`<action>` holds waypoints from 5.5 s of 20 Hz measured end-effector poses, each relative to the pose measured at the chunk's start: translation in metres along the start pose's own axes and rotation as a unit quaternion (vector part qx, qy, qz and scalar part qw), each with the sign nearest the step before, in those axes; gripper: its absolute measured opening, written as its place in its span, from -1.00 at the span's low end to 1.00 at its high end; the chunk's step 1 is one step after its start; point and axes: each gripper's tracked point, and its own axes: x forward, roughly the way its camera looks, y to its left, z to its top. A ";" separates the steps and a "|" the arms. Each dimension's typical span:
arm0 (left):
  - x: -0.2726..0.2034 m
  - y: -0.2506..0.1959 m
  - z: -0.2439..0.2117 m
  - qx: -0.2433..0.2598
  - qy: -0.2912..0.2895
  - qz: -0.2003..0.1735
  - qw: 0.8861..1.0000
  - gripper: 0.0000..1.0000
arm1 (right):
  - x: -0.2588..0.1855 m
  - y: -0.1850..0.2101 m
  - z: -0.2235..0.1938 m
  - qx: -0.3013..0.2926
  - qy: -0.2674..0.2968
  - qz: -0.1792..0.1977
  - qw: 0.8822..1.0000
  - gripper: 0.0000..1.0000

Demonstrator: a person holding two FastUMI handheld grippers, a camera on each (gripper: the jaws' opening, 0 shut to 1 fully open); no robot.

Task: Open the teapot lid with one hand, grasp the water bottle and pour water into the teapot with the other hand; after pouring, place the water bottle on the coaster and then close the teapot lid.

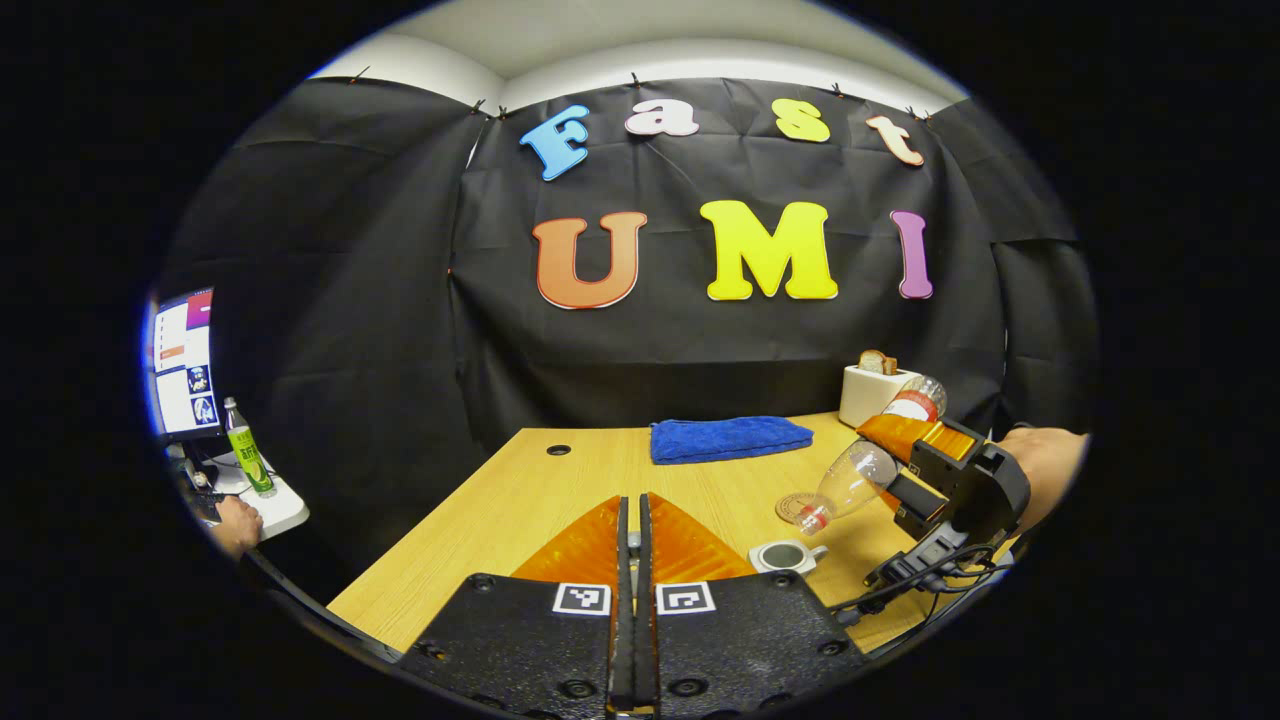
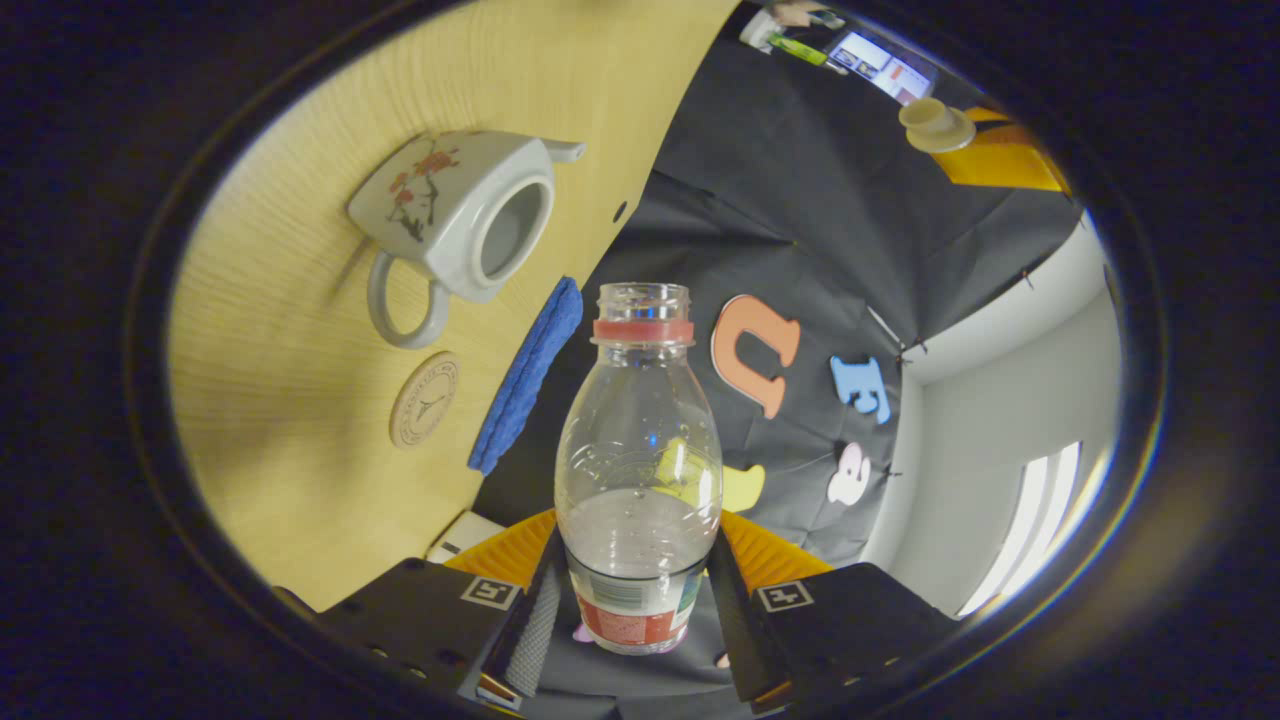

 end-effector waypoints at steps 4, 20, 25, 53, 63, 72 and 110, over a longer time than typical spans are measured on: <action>0.004 0.002 -0.004 -0.005 0.005 0.005 1.000 -0.94 | -0.004 0.025 0.003 0.124 -0.008 0.051 0.991 0.41; 0.014 -0.009 -0.017 0.003 0.023 0.003 1.000 -0.94 | 0.016 -0.011 -0.061 0.683 0.008 0.089 0.725 0.45; 0.013 -0.015 -0.012 0.000 0.017 -0.003 1.000 -0.94 | 0.055 -0.004 -0.061 0.785 0.018 0.125 0.606 0.43; 0.035 -0.016 -0.044 -0.004 0.057 -0.008 0.998 -0.94 | 0.112 0.059 0.000 0.808 0.020 0.184 0.559 0.94; 0.047 -0.051 -0.045 -0.004 0.041 -0.039 0.998 -0.94 | 0.062 0.010 -0.058 0.816 -0.007 0.116 0.567 0.93; 0.081 -0.091 -0.072 -0.007 0.039 -0.051 0.998 -0.94 | -0.004 0.021 -0.113 0.789 0.026 0.063 0.611 0.89; 0.077 -0.142 -0.054 0.015 -0.003 -0.038 0.999 0.86 | -0.105 -0.003 -0.165 0.798 0.040 0.046 0.600 0.94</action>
